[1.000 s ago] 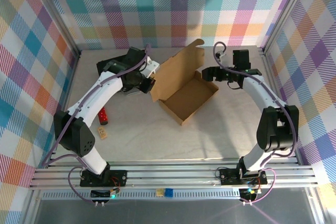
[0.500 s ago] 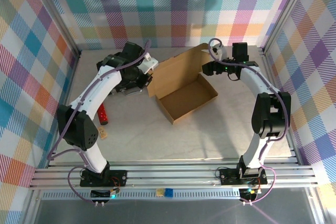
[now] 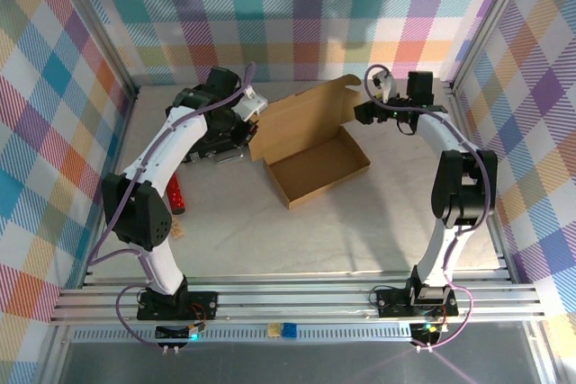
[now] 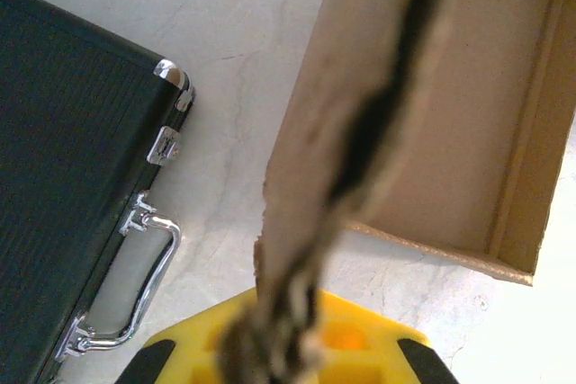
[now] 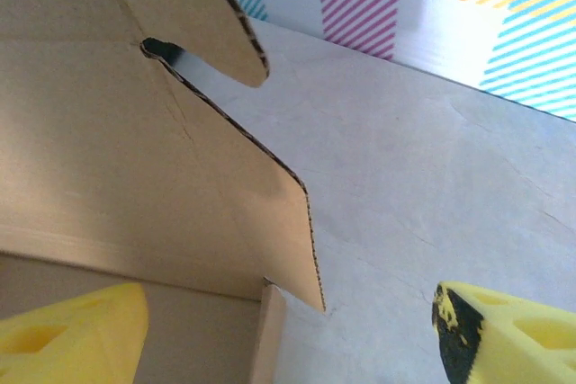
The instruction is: Fold the paper box
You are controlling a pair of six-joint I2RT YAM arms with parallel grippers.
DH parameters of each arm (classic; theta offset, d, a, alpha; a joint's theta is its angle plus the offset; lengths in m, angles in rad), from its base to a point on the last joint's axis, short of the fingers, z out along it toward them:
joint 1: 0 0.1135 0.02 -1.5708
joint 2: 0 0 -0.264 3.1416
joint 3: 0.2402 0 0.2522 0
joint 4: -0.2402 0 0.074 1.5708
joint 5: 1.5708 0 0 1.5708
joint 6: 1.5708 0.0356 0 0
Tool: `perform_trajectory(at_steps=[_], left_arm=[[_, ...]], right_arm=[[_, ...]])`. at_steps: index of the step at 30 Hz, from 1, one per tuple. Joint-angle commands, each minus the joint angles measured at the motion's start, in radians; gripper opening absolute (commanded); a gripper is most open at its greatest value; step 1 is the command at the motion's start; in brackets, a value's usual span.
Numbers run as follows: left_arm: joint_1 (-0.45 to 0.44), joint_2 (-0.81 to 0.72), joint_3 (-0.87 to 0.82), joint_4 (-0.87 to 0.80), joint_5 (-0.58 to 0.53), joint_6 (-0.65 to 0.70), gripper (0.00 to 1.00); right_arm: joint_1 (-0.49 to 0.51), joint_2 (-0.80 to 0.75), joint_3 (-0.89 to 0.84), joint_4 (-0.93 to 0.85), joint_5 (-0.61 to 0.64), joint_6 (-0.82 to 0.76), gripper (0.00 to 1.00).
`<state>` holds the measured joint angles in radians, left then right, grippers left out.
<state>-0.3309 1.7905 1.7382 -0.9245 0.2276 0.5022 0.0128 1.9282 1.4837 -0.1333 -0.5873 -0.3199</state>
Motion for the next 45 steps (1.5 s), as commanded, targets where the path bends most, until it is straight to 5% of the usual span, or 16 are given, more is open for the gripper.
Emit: perform_trajectory(at_steps=[1, 12, 21, 24, 25, 28, 31, 45], left_arm=[[0.01, 0.017, 0.032, -0.011, 0.033, 0.024, 0.0], [0.027, 0.037, 0.028, 0.006, 0.052, 0.02, 0.0], [0.035, 0.043, 0.028, 0.031, 0.054, -0.019, 0.0], [0.036, 0.04, 0.03, 0.052, 0.054, -0.068, 0.0], [0.038, 0.037, 0.032, 0.058, 0.064, -0.092, 0.06], [0.039, 0.027, 0.027, 0.092, 0.093, -0.181, 0.46], [0.039, 0.001, 0.004, 0.13, 0.107, -0.264, 0.63], [0.076, -0.084, -0.116, 0.156, 0.048, -0.275, 0.74]], right_arm=[[-0.002, 0.058, 0.064, 0.043, -0.186, -0.035, 0.78], [0.033, 0.185, 0.185, 0.039, -0.23, -0.03, 0.67], [0.068, 0.153, 0.182, -0.003, -0.142, -0.066, 0.14], [0.069, 0.092, 0.121, 0.028, -0.096, -0.06, 0.03], [0.07, 0.064, 0.088, 0.051, -0.083, -0.055, 0.0], [0.072, -0.011, -0.002, 0.092, -0.06, -0.037, 0.0], [0.078, -0.081, -0.09, 0.126, -0.045, -0.01, 0.0], [0.085, -0.189, -0.249, 0.167, -0.047, 0.0, 0.0]])
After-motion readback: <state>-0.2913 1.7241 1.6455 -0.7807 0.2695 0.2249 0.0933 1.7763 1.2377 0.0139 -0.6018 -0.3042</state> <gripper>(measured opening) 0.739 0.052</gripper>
